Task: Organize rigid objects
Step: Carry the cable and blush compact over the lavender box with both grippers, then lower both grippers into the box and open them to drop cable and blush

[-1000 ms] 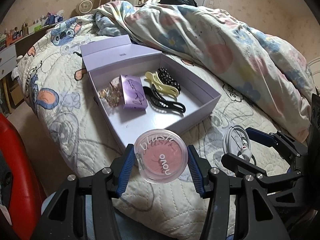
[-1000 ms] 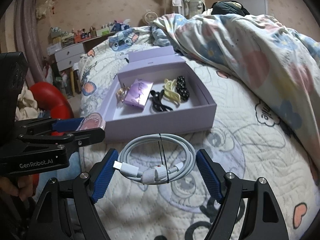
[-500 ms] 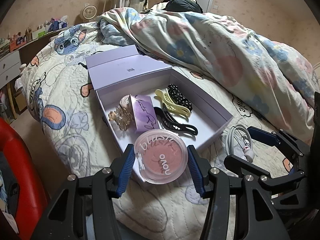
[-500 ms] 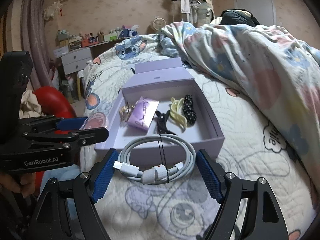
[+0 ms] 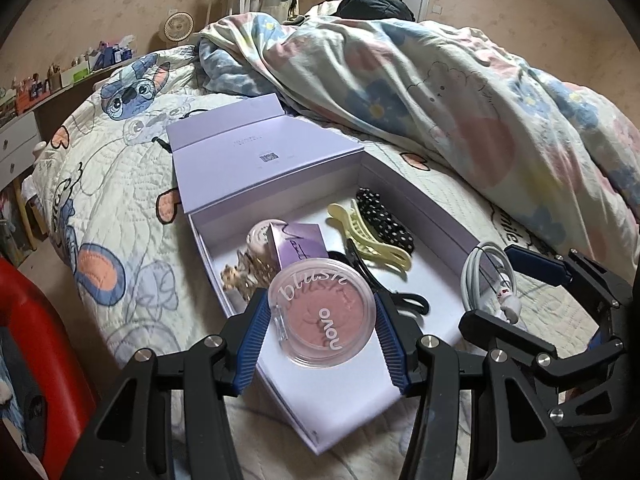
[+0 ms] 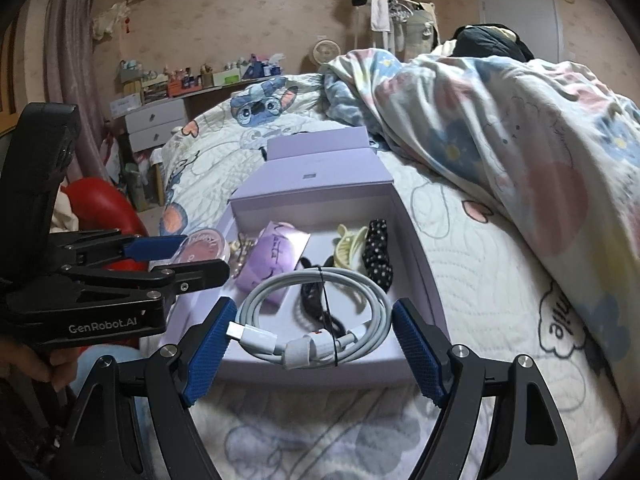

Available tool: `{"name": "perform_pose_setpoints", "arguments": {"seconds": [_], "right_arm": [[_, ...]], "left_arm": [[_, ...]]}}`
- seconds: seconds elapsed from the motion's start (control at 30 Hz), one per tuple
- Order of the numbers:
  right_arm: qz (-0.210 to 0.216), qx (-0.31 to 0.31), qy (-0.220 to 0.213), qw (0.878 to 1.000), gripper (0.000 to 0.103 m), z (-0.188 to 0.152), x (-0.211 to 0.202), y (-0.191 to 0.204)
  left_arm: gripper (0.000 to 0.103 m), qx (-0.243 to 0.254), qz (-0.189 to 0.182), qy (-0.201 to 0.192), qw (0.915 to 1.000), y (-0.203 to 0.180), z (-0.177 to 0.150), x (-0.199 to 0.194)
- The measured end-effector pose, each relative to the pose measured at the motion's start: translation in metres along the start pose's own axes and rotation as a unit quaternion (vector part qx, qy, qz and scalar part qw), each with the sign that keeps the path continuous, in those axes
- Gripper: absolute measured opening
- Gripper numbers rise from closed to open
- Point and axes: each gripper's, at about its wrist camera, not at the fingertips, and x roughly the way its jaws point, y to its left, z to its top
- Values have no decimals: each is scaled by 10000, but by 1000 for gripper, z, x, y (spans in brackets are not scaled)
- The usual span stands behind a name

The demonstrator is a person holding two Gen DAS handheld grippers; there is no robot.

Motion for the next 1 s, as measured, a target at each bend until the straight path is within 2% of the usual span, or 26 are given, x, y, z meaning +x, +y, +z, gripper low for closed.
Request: {"name": "perform_pose_setpoints", "arguments": {"seconds": [0.4,0.7,1.0], "right_arm": [[36,77,148,9999,80,24,40,-22],[37,-70,164,9998,80,42,63,-30],[17,-165,285,9995,80,54,86,-36]], "left_arm": [[52,226,80,120,9996,3,29,35],[52,454,213,104,9987,4,49,57],[52,594,335,259,9973,7,62,85]]}}
